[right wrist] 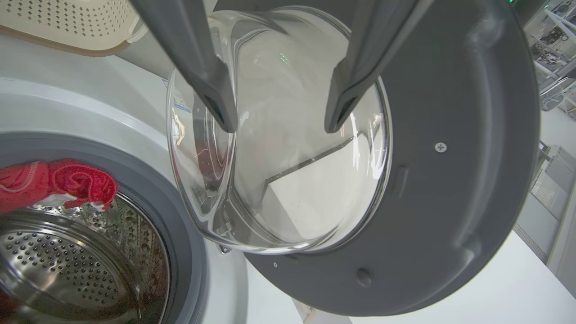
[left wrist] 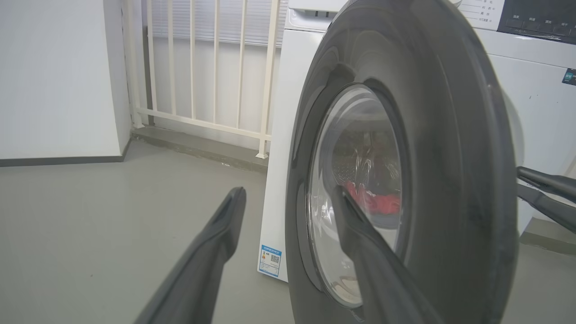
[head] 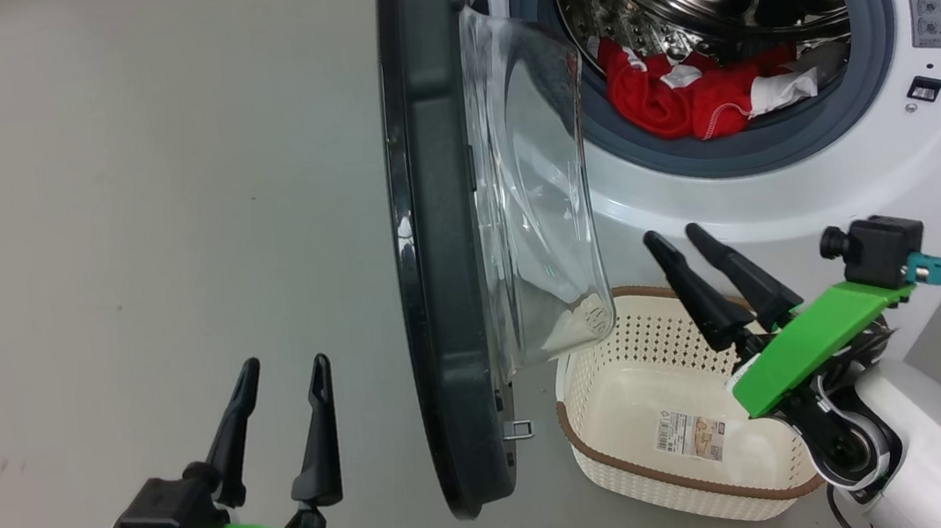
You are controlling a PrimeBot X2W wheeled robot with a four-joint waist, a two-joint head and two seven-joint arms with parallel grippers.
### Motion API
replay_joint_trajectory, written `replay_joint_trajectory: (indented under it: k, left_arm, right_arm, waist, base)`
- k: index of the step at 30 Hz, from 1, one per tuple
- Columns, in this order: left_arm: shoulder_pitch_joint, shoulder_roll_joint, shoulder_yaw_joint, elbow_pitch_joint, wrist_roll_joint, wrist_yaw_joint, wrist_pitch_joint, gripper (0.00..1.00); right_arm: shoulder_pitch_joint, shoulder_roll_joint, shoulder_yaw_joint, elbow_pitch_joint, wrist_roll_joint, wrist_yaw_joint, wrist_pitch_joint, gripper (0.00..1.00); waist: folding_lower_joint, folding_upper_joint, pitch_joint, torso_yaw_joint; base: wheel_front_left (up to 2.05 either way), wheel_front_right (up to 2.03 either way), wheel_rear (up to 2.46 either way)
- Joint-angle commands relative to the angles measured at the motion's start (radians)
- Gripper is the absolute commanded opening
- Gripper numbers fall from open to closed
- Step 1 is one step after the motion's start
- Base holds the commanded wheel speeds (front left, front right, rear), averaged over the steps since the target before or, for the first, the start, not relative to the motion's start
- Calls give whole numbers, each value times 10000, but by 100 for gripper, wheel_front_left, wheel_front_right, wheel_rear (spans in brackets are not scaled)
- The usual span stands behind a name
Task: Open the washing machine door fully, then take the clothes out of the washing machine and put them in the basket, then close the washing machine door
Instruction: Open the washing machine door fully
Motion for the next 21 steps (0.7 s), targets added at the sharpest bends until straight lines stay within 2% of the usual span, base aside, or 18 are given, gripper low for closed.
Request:
replay_joint_trajectory:
  k: [1, 5, 8, 15, 21]
  left_arm:
    - [-224, 144, 365, -187, 148, -113, -76, 100]
    - [-191, 144, 413, -182, 204, -167, -76, 100]
    - [-149, 144, 454, -194, 239, -204, -76, 100]
    - [-162, 144, 501, -348, 231, -282, -76, 100]
    - [-112, 144, 503, -464, 260, -348, -76, 100]
  right_arm:
    - [17, -73, 173, 22, -290, 75, -705, 100]
    - [31, -120, 144, 483, -899, 75, -1291, 100]
    - [89, 42, -481, 893, -1840, 75, -1449, 100]
    - [1171, 1446, -3480, -34, -4827, 75, -1463, 100]
    - [2077, 2076, -4011, -604, -6018, 75, -1464, 100]
  waist:
    - [0, 0, -26, -13]
    - [0, 0, -73, -34]
    - [0, 0, -104, -62]
    - [0, 0, -71, -73]
    - [0, 0, -48, -43]
  base:
    - [0, 0, 0]
    - [0, 0, 0]
    - [0, 0, 0]
    - [0, 0, 0]
    - [0, 0, 0]
